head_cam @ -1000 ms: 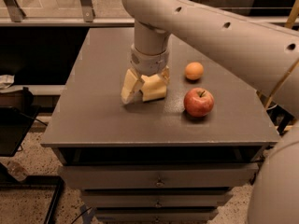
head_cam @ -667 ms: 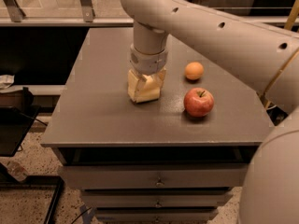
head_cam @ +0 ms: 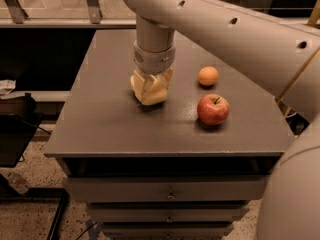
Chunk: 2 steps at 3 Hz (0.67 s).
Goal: Pick sponge
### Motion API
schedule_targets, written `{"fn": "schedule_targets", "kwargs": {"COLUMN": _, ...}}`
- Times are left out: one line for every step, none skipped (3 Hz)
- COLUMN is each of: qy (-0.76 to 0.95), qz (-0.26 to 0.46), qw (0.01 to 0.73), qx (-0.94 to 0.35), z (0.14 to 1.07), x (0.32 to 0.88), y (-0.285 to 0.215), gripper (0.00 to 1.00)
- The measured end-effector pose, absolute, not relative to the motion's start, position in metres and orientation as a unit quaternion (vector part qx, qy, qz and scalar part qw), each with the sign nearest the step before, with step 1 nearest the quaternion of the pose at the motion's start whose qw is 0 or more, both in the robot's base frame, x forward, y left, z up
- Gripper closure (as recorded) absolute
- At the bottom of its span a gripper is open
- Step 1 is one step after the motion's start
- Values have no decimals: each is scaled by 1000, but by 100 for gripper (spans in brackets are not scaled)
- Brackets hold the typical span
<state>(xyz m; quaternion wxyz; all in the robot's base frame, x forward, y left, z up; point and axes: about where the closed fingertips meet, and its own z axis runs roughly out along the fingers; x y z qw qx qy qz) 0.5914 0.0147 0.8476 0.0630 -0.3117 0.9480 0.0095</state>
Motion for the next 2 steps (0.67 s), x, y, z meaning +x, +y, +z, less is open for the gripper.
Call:
{"fn": "schedule_targets", "kwargs": {"qy": 937, "qz": -4, "qw": 97, "qx": -335, "z": 882, "x": 584, "y": 22, "gripper": 100}}
{"fn": "schedule_targets", "kwargs": {"qy": 925, "qz": -2, "qw": 124, "qx": -358, "z": 901, "x": 578, "y": 27, "gripper": 100}}
